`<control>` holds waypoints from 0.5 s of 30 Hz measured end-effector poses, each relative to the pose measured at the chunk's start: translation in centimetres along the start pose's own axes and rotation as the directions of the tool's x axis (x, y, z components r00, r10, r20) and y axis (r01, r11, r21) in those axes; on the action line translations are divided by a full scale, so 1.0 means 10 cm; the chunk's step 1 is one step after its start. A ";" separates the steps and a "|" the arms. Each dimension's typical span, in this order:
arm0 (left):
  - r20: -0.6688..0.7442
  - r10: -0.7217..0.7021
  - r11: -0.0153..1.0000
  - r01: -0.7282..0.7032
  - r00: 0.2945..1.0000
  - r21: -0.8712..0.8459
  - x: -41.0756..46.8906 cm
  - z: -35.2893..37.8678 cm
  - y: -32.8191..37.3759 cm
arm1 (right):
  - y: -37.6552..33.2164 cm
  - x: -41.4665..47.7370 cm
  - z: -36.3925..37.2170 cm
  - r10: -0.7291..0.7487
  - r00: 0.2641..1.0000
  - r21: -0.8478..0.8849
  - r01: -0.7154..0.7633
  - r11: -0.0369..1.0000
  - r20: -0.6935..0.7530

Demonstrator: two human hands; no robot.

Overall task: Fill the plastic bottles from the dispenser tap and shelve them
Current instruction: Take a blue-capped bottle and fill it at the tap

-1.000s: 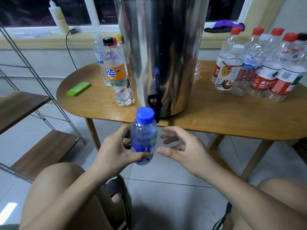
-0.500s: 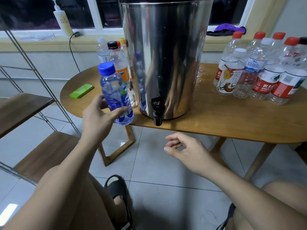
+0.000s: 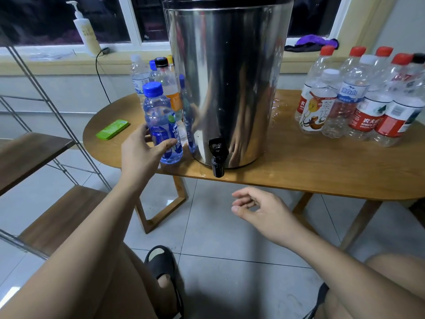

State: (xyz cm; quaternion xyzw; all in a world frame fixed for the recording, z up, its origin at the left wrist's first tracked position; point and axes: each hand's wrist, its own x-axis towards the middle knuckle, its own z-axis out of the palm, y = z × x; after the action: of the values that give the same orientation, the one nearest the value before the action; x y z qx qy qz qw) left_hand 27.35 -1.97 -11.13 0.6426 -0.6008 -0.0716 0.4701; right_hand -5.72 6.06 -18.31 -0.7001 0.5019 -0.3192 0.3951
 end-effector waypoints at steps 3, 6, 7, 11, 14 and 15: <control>-0.023 -0.001 0.998 0.002 1.000 0.056 0.14 0.02 -0.09 | 0.00 0.00 -0.01 0.000 1.000 0.004 0.000 1.000 -0.009; -0.055 -0.019 0.997 0.023 0.998 0.076 0.25 0.04 -0.18 | -0.01 0.00 -0.02 0.005 1.000 0.006 -0.004 1.000 -0.017; -0.066 -0.024 0.997 0.029 0.998 0.076 0.28 0.03 -0.20 | -0.01 0.00 -0.03 0.005 1.000 0.004 -0.005 1.000 -0.019; -0.075 -0.042 0.998 0.046 0.996 0.049 0.32 0.01 -0.23 | 0.00 0.01 -0.06 0.005 1.000 -0.012 -0.005 1.000 -0.028; -0.076 -0.070 0.997 0.072 0.995 0.026 0.24 -0.02 -0.24 | -0.01 0.05 -0.11 0.003 0.998 -0.002 -0.003 1.000 -0.061; -0.074 -0.083 0.996 0.086 0.994 0.028 0.20 -0.02 -0.25 | -0.01 0.07 -0.15 0.000 0.997 0.009 0.001 1.000 -0.079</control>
State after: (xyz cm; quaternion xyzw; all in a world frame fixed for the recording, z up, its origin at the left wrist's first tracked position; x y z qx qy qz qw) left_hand 29.78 -3.93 -11.78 0.6769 -0.5567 -0.0587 0.4780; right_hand -6.73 5.08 -17.53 -0.6852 0.5157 -0.3490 0.3778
